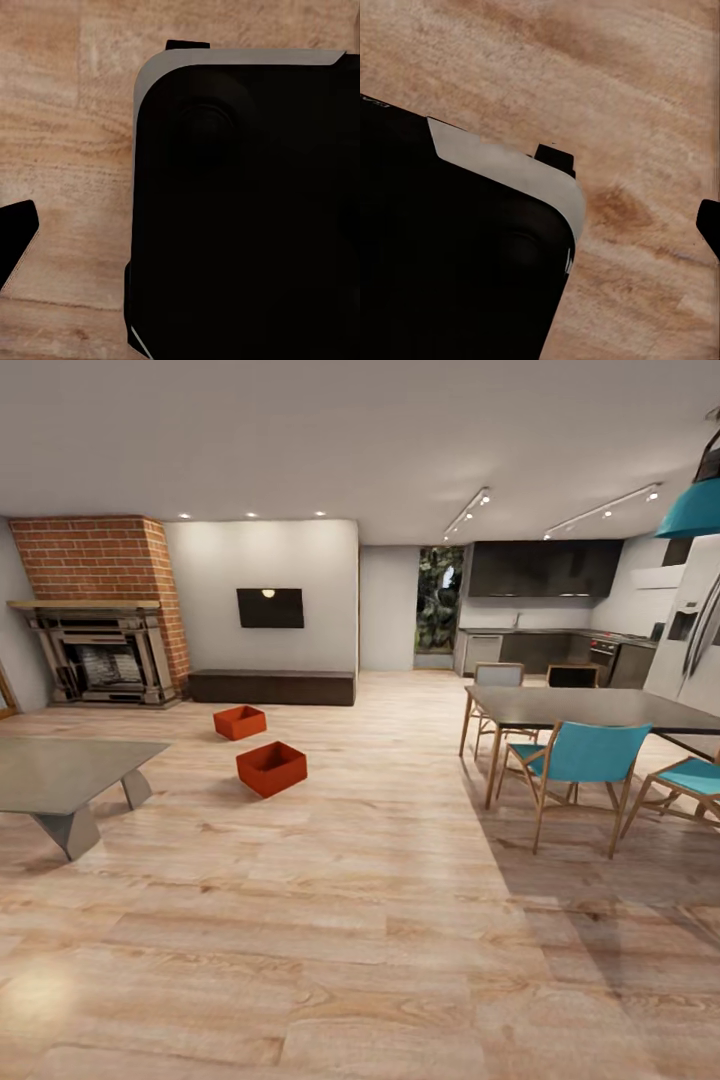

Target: Move the two storage containers from the living room to the garage. In the garage, place one container on the floor and stack the other container on top of it (either order is fine).

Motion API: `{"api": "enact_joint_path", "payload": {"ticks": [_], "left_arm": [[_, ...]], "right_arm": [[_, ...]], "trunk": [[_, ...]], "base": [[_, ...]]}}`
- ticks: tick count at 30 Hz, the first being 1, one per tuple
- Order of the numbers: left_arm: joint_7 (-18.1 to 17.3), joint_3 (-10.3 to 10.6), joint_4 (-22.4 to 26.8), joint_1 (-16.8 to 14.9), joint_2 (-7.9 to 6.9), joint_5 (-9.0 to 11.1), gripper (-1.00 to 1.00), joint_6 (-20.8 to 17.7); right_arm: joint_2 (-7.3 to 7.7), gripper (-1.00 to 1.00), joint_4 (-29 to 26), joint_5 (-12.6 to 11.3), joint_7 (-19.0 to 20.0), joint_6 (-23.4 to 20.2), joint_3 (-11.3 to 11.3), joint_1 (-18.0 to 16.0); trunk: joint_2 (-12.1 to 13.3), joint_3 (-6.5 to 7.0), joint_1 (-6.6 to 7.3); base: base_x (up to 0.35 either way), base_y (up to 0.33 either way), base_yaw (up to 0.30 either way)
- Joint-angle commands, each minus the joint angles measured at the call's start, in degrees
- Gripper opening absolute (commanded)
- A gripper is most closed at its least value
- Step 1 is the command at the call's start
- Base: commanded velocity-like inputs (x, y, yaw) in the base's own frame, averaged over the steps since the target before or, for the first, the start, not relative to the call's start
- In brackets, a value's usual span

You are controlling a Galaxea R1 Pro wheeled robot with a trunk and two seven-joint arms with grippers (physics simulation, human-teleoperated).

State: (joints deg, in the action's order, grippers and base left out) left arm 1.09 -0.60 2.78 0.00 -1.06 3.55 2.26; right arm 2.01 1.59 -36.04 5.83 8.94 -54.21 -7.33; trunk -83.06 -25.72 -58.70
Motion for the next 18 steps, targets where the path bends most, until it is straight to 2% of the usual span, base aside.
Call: {"api": "enact_joint_path", "payload": {"ticks": [1, 18], "left_arm": [[0.1, 0.0, 0.0, 0.0, 0.01, 0.4, 1.00, 0.1], [0.1, 0.0, 0.0, 0.0, 0.01, 0.4, 1.00, 0.0]], "right_arm": [[-0.04, 1.00, 0.2, -0.6, 0.4, 0.3, -0.4, 0.0], [0.01, 1.00, 0.2, -0.6, 0.4, 0.3, -0.4, -0.1]], "trunk": [[0.0, -0.05, -0.03], [0.0, -0.05, -0.03]], "base": [[0.323, 0.000, 0.000], [0.324, 0.000, 0.000]]}}
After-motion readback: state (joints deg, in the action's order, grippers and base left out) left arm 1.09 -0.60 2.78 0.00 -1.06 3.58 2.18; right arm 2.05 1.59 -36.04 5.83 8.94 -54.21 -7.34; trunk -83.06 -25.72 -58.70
